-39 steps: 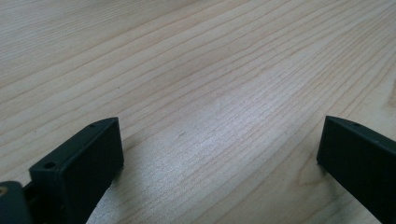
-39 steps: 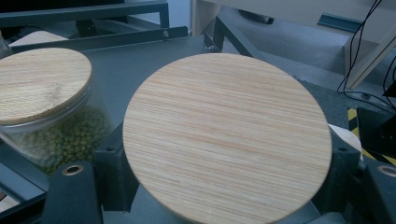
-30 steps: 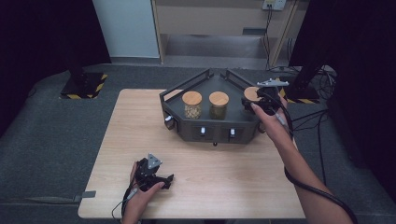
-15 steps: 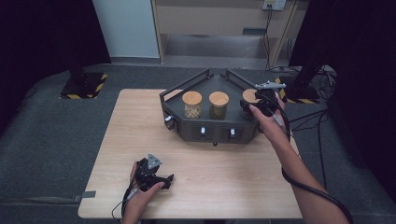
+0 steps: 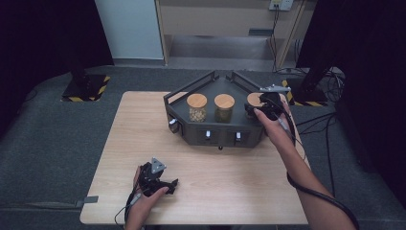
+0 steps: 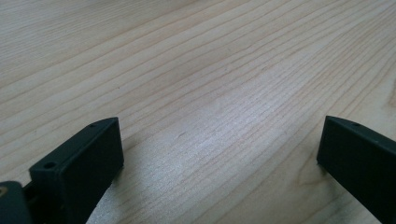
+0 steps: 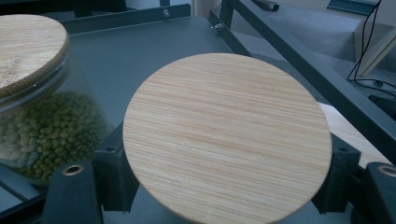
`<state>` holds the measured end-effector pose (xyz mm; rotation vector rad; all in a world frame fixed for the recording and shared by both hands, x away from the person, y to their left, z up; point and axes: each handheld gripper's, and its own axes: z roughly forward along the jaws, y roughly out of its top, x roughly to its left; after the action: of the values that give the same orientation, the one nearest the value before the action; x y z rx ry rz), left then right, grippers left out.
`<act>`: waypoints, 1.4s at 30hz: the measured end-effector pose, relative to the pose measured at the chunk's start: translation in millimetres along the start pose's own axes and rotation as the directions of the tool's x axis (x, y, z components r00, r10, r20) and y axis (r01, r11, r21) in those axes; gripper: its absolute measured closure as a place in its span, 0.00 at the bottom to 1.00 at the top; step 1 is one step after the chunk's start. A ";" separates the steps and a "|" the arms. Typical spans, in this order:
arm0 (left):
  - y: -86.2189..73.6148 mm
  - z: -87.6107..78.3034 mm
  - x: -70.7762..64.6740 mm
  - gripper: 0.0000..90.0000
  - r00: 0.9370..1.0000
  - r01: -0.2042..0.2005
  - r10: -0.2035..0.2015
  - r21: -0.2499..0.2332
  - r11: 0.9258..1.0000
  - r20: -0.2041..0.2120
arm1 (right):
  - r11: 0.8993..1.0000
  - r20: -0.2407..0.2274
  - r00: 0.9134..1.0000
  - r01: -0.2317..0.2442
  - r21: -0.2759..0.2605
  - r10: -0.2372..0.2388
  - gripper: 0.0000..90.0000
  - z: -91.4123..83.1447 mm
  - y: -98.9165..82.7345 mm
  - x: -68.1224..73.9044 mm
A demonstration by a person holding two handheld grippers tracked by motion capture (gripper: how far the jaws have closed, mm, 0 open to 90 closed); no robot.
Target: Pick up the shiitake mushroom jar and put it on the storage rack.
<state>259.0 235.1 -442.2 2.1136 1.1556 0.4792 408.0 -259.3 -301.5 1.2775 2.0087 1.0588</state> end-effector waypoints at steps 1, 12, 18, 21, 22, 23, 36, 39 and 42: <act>0.0 0.0 0.0 0.00 1.000 0.000 0.000 0.000 1.000 0.000 | 1.000 -0.001 1.000 -0.001 -0.002 0.001 0.29 0.3 -0.6 0.3; 0.0 0.0 0.0 0.00 1.000 0.000 0.000 0.000 1.000 0.000 | 1.000 -0.014 1.000 -0.006 -0.007 0.006 0.29 1.3 -2.0 0.5; 0.0 0.0 0.0 0.00 1.000 0.000 0.000 0.000 1.000 0.000 | 1.000 -0.026 0.999 -0.018 -0.013 0.018 0.29 1.7 -4.3 -2.1; 0.0 0.0 0.0 0.00 1.000 0.000 0.000 0.000 1.000 0.000 | 1.000 -0.030 0.999 -0.021 -0.017 0.021 0.29 1.6 -5.6 -3.0; 0.0 0.0 0.0 0.00 1.000 0.000 0.000 0.000 1.000 0.000 | 1.000 -0.030 0.999 -0.024 -0.017 0.023 0.29 1.6 -5.9 -2.9; 0.0 0.0 0.0 0.00 1.000 0.000 0.000 0.000 1.000 0.000 | 1.000 -0.031 0.999 -0.024 -0.018 0.023 0.29 1.5 -6.1 -3.1; 0.0 0.0 0.0 0.00 1.000 0.000 0.000 0.000 1.000 0.000 | 0.999 -0.039 0.999 -0.009 -0.038 0.008 0.09 -1.1 -12.2 -2.7; 0.0 0.0 0.0 0.00 1.000 0.000 0.000 0.000 1.000 0.000 | 0.999 -0.032 0.999 -0.007 -0.040 0.006 0.07 -2.8 -14.0 -3.0; 0.0 0.0 0.0 0.00 1.000 0.000 0.000 0.000 1.000 0.000 | 0.999 -0.035 0.999 -0.006 -0.046 0.004 0.07 -5.7 -16.7 -4.0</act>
<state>259.0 235.0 -442.3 2.1134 1.1556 0.4795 397.1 -268.8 -312.2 1.2490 1.9960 1.1302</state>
